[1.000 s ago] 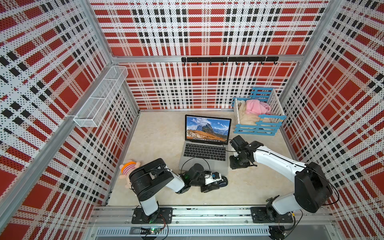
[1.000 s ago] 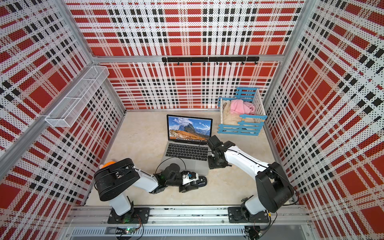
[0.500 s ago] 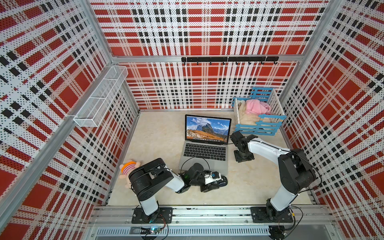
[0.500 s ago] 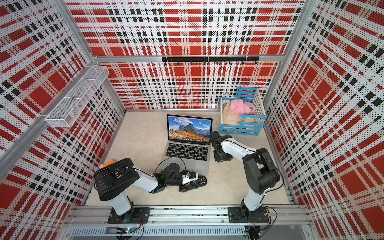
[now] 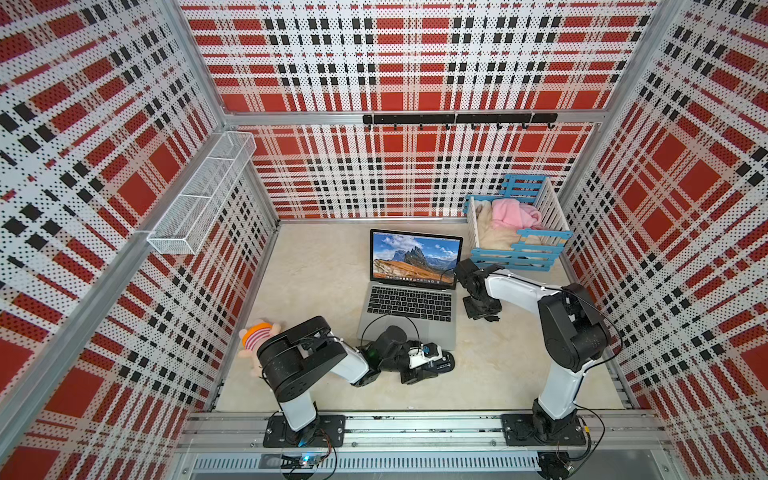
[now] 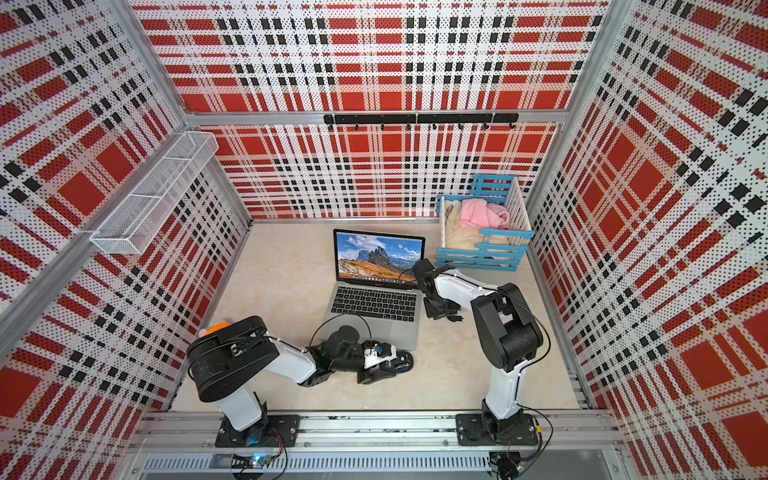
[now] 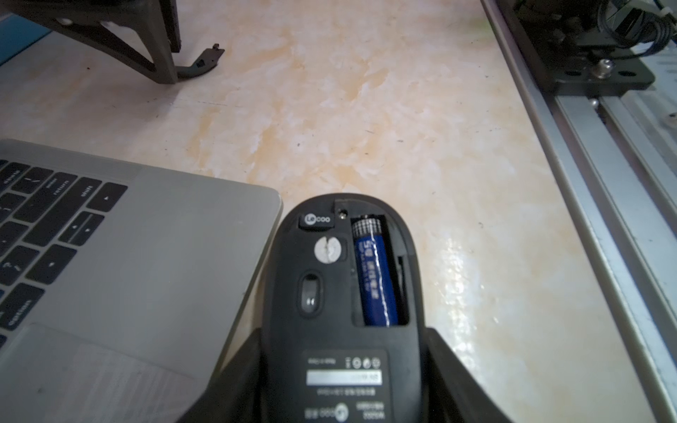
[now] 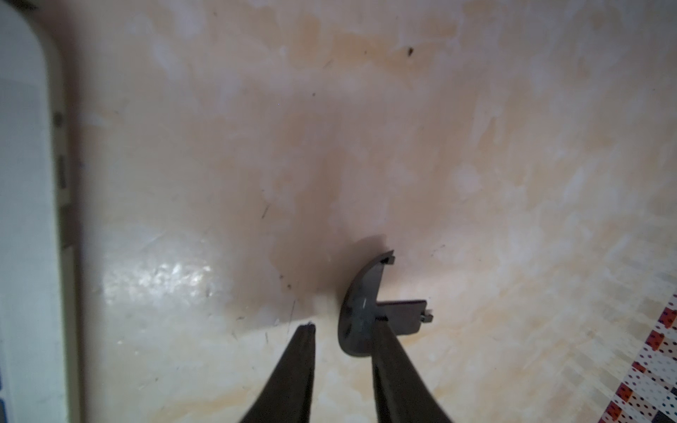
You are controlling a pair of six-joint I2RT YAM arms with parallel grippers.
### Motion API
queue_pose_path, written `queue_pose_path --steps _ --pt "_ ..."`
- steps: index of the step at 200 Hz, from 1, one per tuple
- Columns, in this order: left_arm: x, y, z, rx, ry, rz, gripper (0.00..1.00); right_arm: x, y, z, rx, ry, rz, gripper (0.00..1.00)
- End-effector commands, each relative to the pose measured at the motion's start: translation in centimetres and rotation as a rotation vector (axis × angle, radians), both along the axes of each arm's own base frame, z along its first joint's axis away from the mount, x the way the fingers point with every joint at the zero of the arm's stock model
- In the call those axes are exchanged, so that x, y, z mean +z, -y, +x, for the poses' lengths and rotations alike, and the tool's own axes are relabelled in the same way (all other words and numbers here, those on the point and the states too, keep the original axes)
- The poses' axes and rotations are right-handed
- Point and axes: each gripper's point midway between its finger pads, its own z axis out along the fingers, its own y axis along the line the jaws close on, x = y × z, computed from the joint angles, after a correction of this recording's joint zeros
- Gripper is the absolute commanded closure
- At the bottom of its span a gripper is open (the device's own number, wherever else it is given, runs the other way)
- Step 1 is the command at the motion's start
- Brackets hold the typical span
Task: Remove the wireless mouse receiver from the laptop
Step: Pick up the lid from the center of the board.
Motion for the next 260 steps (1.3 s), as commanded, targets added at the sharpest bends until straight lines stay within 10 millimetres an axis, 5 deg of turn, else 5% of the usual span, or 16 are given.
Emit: queue_pose_path --steps 1,116,165,206,260 --pt "-0.9 -0.7 0.0 0.016 -0.03 0.039 0.63 -0.3 0.3 0.5 0.002 0.0 -0.017 0.69" --pt "-1.1 -0.8 0.1 0.022 -0.032 0.044 0.63 -1.9 0.7 0.3 -0.001 -0.027 -0.032 0.85" --pt "-1.2 -0.8 0.1 0.022 -0.035 0.046 0.63 -1.4 0.9 0.1 -0.002 -0.012 -0.023 1.0" --pt "-1.0 -0.9 0.4 0.038 -0.031 0.044 0.64 2.7 -1.5 -0.1 0.042 0.071 0.16 1.0" --pt "-0.8 -1.4 0.9 0.069 -0.04 0.04 0.64 10.2 -9.5 -4.0 0.199 0.142 0.775 1.0"
